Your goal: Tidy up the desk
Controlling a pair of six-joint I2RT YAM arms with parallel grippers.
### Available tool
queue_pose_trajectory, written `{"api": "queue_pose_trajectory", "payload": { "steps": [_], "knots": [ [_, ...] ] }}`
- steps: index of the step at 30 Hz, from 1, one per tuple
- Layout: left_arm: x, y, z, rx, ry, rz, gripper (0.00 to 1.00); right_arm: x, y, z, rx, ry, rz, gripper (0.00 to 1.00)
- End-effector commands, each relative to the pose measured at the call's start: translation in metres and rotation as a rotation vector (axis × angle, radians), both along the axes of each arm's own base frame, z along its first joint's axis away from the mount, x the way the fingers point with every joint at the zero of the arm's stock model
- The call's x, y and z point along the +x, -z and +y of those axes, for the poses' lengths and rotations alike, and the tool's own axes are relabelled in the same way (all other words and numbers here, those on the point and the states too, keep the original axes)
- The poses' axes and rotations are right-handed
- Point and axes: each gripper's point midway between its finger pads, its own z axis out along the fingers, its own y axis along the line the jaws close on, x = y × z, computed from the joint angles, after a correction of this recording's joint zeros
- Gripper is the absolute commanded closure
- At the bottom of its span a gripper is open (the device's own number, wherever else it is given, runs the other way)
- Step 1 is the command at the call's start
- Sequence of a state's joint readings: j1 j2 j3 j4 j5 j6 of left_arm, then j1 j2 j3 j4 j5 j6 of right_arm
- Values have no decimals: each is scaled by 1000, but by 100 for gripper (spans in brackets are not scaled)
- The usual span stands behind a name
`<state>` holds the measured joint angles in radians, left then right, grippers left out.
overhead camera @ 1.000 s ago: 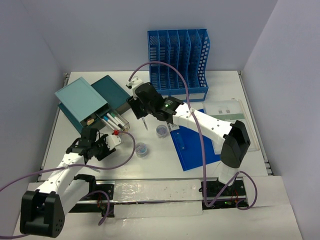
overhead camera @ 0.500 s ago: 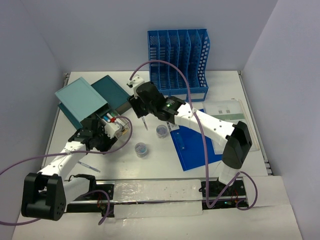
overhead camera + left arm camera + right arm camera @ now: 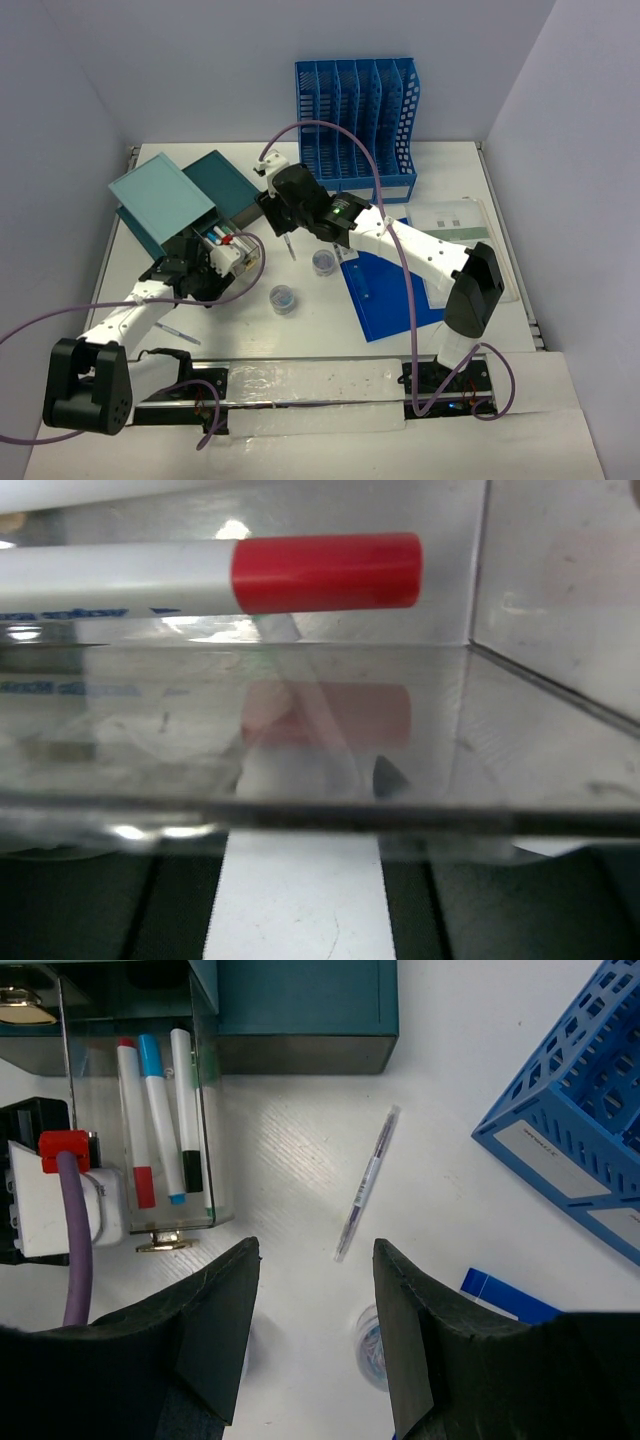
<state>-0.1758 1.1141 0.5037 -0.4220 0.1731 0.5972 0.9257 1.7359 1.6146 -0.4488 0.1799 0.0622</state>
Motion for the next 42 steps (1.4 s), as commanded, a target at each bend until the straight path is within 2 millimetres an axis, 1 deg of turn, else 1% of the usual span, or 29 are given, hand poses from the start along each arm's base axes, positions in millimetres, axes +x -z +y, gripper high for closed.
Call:
{"api": "queue_pose_trajectory", "payload": {
  "steps": [1,4,6,9,16,22,25,29,34,37,42],
  "knots": [
    [-7,10,-2,1,14,49,40,3,-24,-7,26,18,-42,44],
    [-9,11,-5,-9,26,72,45,3,-22,-9,20,23,-42,44],
    [-12,13,-5,-8,31,86,46,3,-22,-11,17,26,-46,44],
    [-12,14,0,19,21,84,47,3,-24,-12,19,28,-50,44],
    [2,-9,-6,-29,3,-14,45,2,-21,-4,34,5,-35,44],
    [6,-25,-11,-60,3,-61,41,-6,-9,15,91,-91,75,44],
    [5,-29,-14,-85,10,-81,38,-14,-5,28,118,-150,126,44],
    [3,-33,-19,-108,28,-101,39,-18,3,38,142,-177,175,44],
    [-6,-32,-23,-124,88,-126,42,-21,5,41,163,-183,193,44],
    [-11,-23,-17,-91,82,-91,42,-22,6,40,161,-177,190,44],
    [-17,-19,-15,-84,65,-44,42,-20,3,35,158,-165,178,44]
  ]
}}
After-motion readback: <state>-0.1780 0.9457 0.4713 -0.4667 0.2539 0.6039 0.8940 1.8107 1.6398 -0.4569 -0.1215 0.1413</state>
